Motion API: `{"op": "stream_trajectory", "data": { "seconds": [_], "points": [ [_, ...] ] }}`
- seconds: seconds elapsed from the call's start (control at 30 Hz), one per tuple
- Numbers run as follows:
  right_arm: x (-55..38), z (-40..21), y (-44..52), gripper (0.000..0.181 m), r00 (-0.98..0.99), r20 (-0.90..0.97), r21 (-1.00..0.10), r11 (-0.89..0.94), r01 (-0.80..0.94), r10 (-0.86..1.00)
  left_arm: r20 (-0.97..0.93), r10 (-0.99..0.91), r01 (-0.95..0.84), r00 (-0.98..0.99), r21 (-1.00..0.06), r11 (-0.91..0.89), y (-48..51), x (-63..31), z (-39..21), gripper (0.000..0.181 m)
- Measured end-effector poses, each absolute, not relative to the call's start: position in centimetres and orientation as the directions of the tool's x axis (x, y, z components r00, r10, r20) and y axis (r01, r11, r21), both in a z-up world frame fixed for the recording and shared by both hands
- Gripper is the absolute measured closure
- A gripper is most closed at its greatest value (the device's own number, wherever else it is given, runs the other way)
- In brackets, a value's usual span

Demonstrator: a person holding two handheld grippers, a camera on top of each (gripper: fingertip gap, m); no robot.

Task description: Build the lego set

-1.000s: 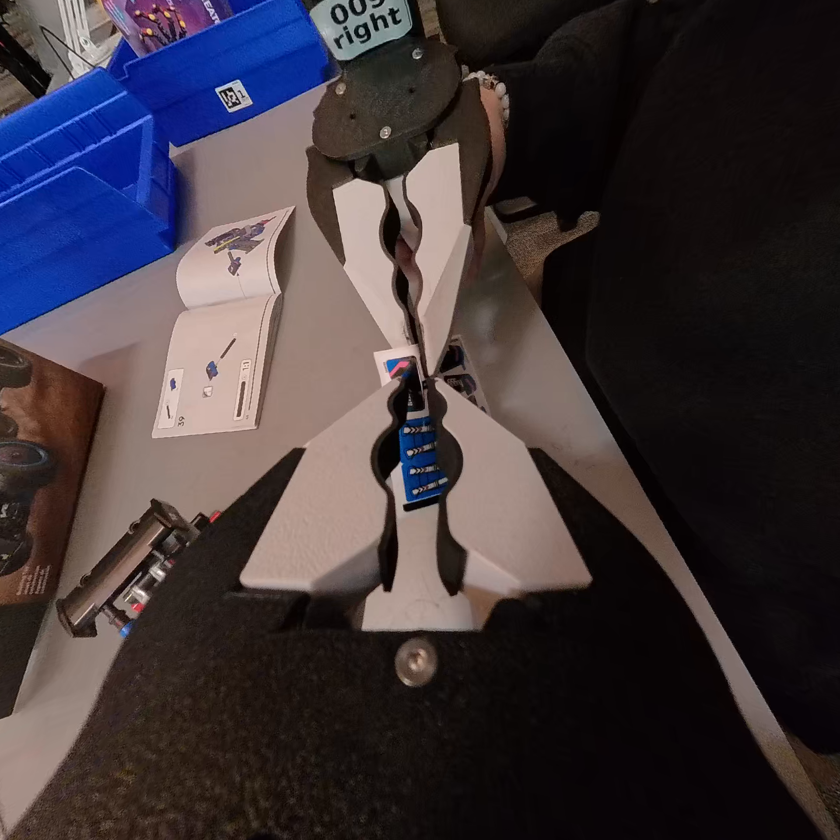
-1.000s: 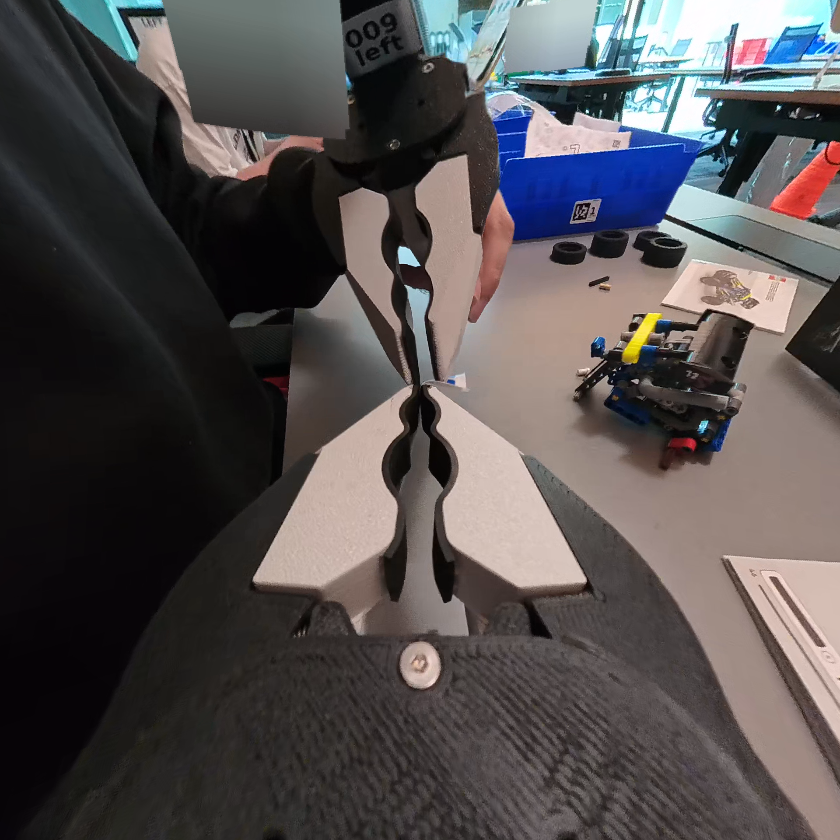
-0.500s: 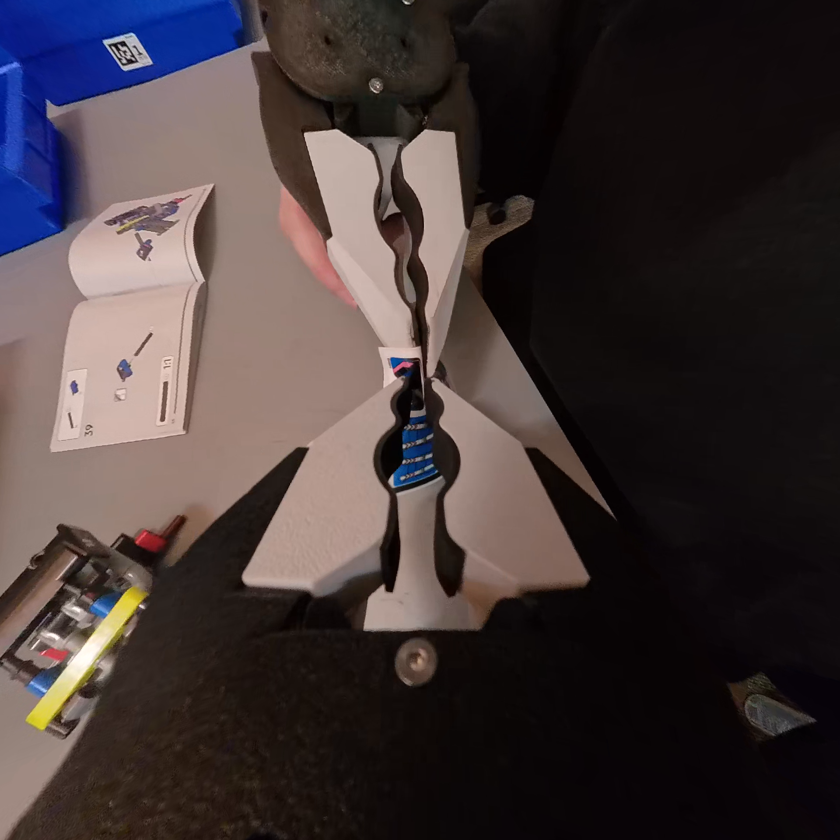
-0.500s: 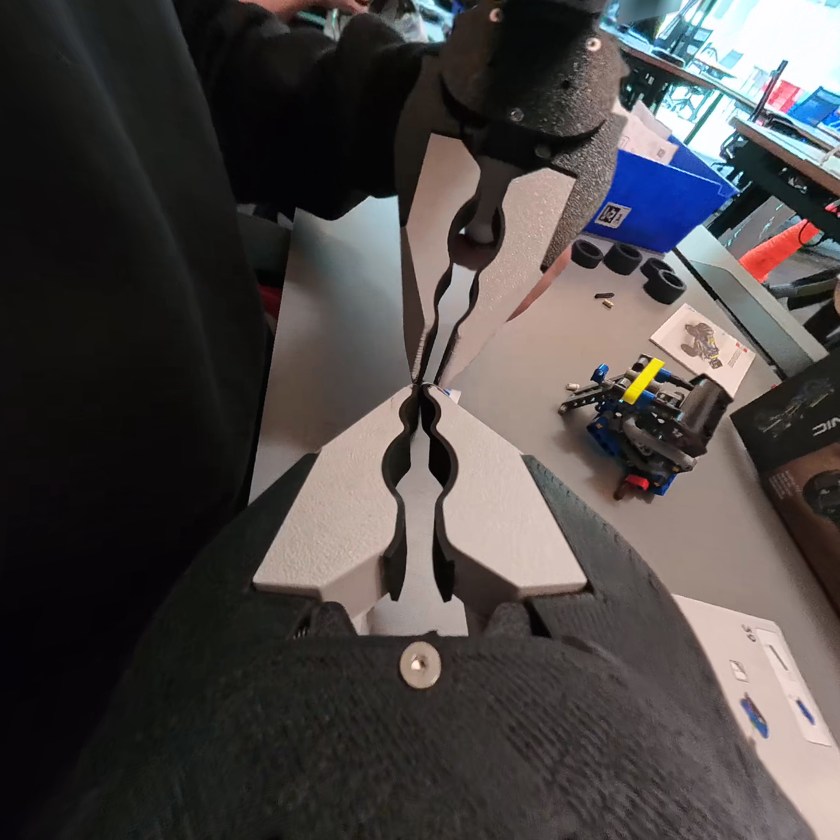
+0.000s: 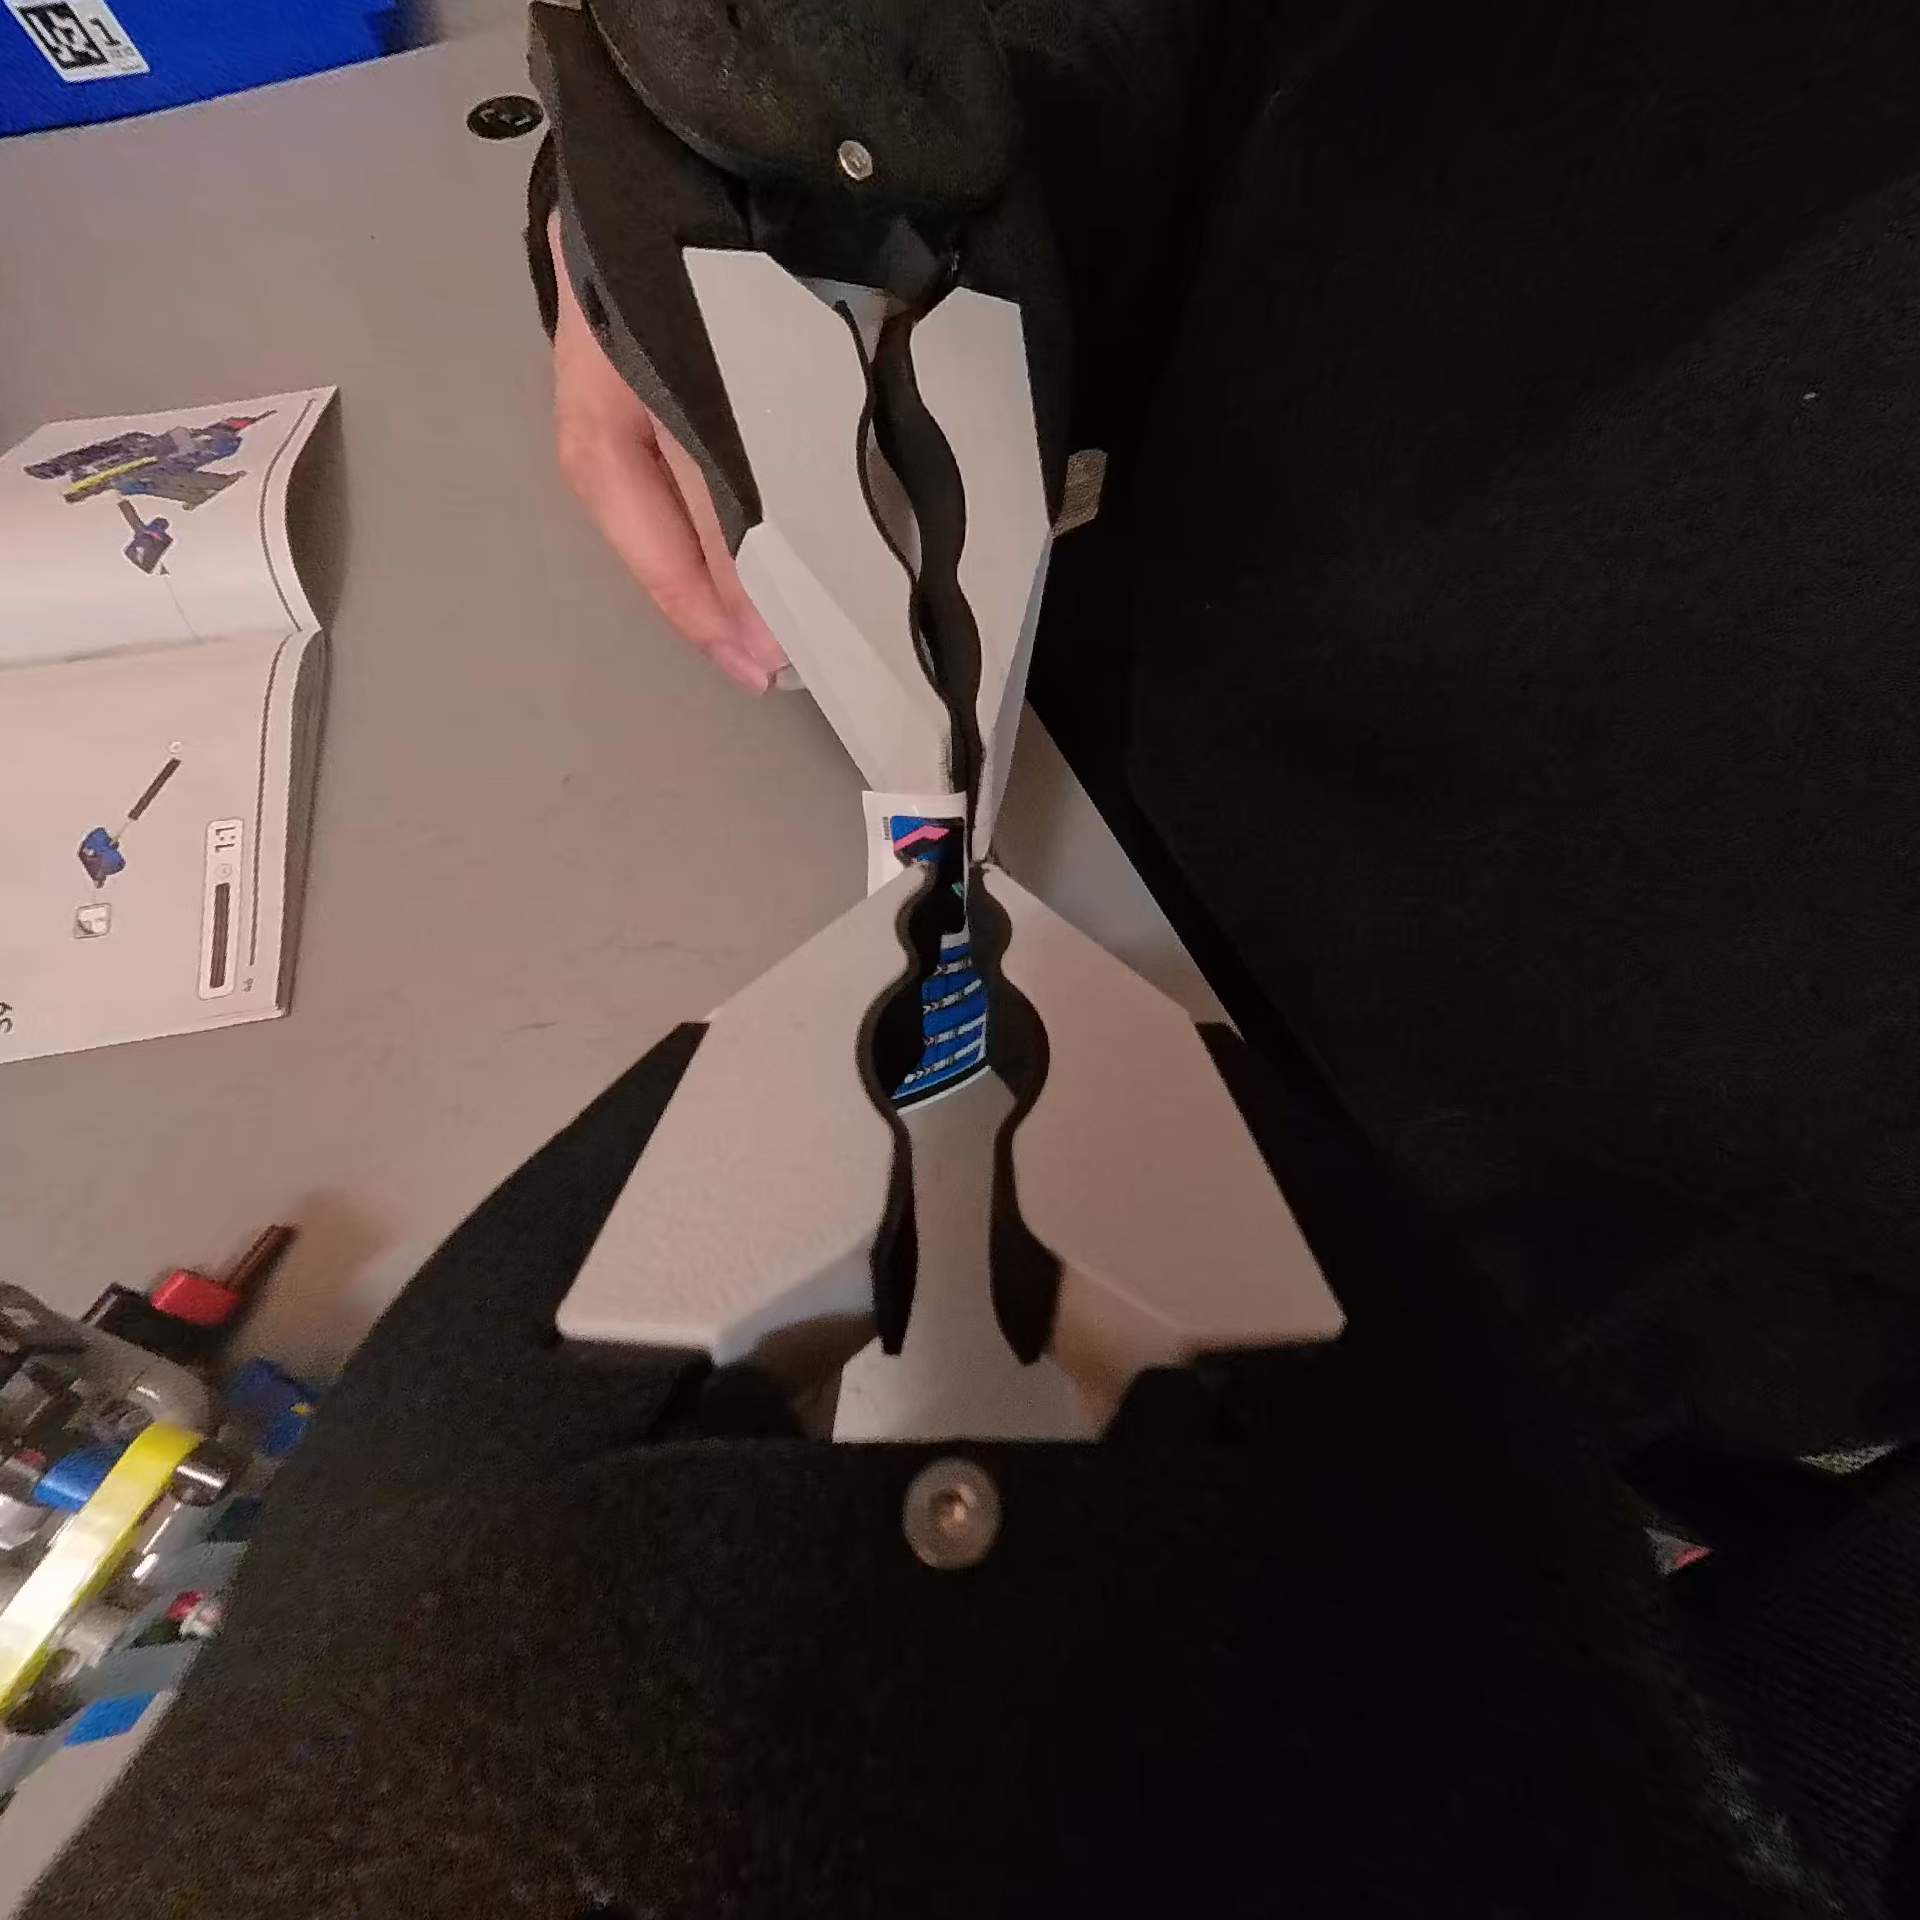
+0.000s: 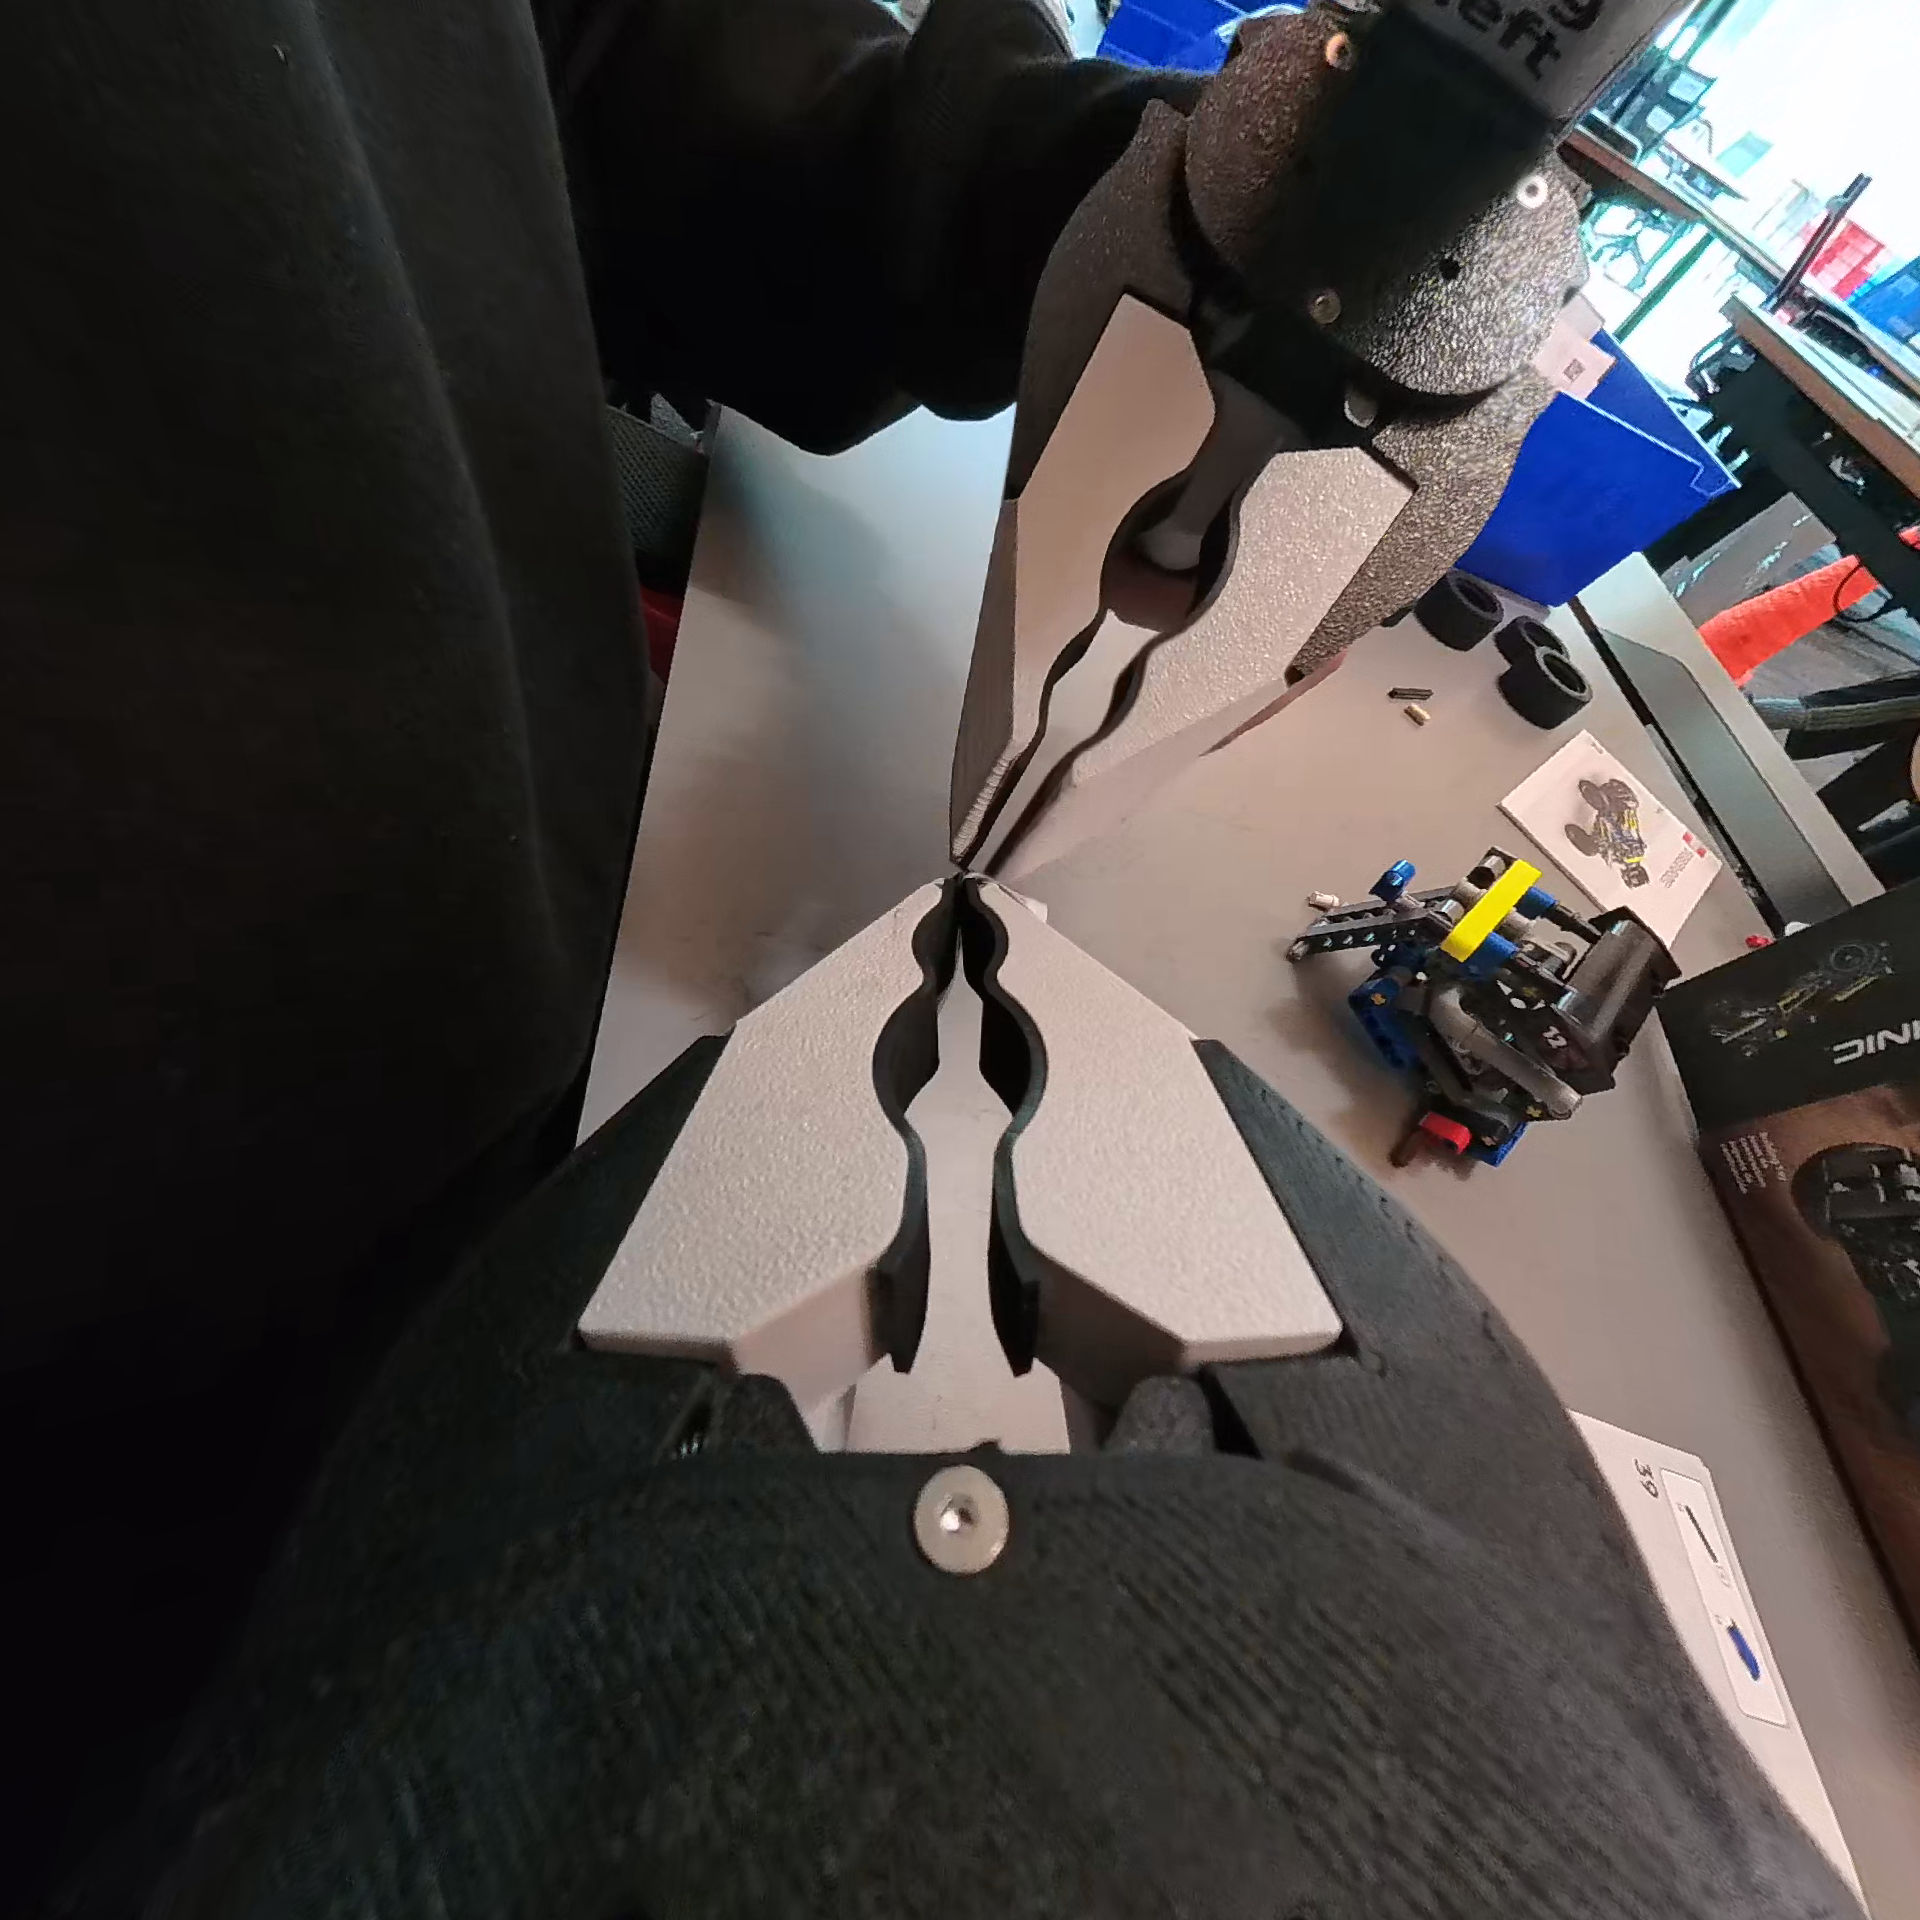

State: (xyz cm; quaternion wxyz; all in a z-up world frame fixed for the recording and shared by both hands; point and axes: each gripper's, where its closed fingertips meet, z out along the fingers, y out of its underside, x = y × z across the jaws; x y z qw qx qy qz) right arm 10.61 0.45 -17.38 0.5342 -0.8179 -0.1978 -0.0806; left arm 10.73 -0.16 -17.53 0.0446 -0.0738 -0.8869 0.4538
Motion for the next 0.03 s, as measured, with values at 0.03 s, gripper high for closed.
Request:
{"op": "stream_trajectory", "data": {
  "seconds": [0.03],
  "points": [
    [10.60, -17.38, 0.43, 0.181, 0.908, 0.345, -0.842, -0.350, 0.411, 0.239, 0.018, 0.176, 0.088, -0.984, -0.812, 0.576, -0.14, 10.67, -17.53, 0.181]
  ]
}}
